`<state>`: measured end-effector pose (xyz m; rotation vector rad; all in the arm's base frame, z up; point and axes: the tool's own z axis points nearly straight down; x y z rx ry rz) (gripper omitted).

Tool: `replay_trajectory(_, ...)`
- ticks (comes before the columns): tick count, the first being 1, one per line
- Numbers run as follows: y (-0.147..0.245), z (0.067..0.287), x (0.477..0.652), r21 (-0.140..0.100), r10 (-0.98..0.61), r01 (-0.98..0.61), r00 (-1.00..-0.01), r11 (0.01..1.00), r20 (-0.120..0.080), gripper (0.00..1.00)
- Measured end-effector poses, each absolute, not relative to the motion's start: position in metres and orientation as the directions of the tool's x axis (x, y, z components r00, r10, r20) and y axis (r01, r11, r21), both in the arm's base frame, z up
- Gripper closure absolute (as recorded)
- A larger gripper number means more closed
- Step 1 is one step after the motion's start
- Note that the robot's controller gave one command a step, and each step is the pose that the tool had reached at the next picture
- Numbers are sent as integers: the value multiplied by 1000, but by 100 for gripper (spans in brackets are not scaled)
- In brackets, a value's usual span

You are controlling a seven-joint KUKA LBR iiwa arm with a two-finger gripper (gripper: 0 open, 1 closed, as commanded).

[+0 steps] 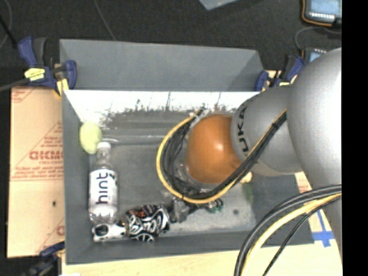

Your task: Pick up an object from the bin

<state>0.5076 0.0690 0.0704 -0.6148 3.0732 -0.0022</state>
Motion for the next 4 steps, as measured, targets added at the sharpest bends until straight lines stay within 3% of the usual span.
replay_trajectory(1, 69, 75, 506, -2, -385, -385, -923, 923, -4, 100)
replay_trajectory(4, 68, 121, 507, -3, -384, -384, -923, 923, -6, 100)
